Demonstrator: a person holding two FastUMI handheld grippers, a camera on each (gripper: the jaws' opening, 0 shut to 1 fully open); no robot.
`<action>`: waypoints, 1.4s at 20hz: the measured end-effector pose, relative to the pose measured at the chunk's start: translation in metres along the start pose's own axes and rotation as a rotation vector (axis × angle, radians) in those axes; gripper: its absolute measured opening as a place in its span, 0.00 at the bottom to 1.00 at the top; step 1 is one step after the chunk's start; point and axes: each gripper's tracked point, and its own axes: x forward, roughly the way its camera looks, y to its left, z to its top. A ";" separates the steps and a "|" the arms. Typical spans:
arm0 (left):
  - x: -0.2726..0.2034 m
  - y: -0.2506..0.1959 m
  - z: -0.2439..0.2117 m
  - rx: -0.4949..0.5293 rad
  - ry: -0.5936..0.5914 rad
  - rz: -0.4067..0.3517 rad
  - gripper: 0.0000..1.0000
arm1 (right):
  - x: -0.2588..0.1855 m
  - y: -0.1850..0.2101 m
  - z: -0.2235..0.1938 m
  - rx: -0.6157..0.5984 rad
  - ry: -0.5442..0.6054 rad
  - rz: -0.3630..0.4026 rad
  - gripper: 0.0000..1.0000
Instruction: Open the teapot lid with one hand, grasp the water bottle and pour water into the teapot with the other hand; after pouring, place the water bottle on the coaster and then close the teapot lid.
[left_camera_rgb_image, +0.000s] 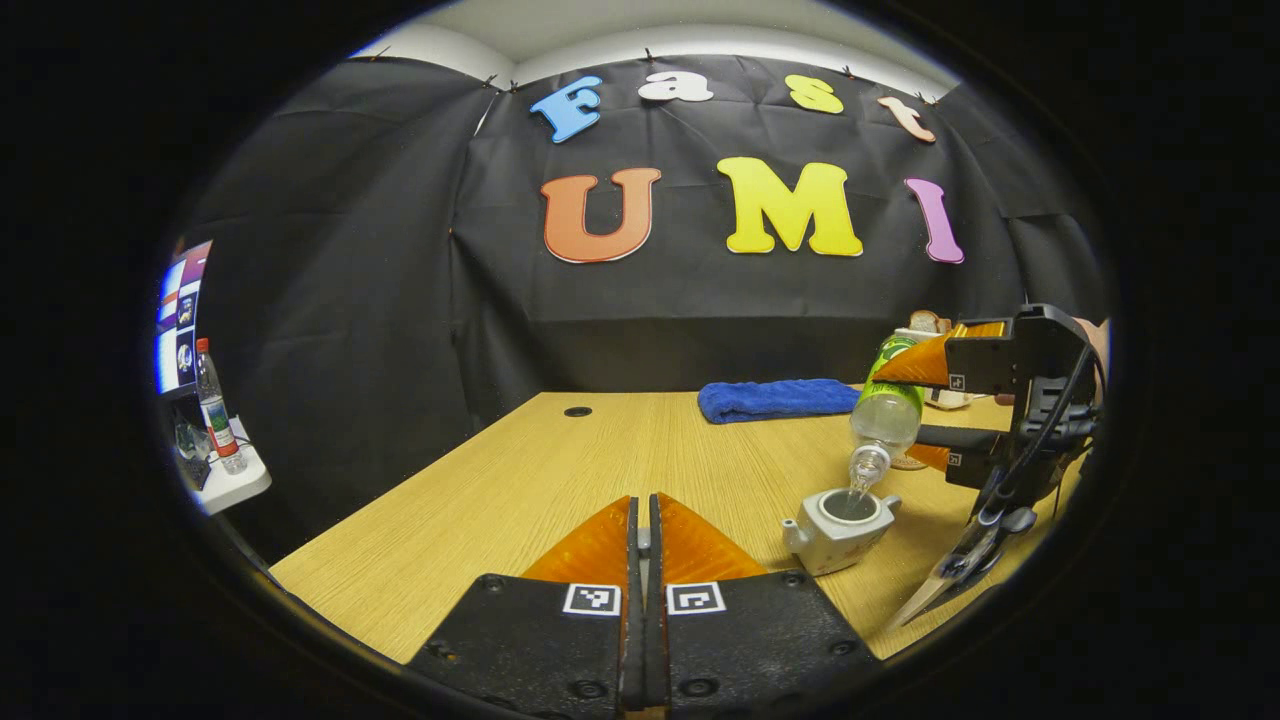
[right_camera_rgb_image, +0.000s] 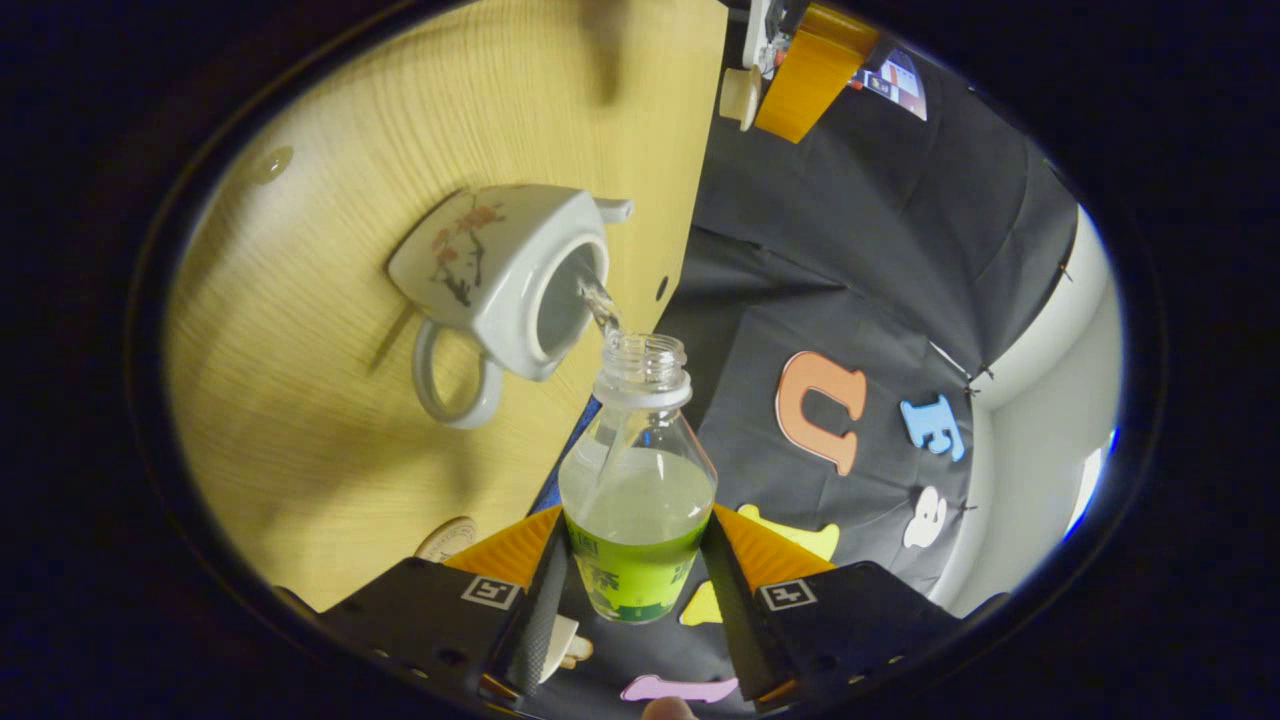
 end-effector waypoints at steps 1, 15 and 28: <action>-0.001 -0.001 0.000 0.000 0.000 0.000 0.03 | 0.001 -0.001 -0.001 -0.010 0.001 -0.006 0.72; -0.002 0.000 0.000 -0.003 0.004 0.006 0.03 | 0.003 -0.010 -0.001 -0.078 0.003 -0.051 0.71; -0.002 0.000 0.000 -0.002 0.003 0.006 0.03 | 0.005 -0.012 -0.002 -0.093 0.007 -0.061 0.71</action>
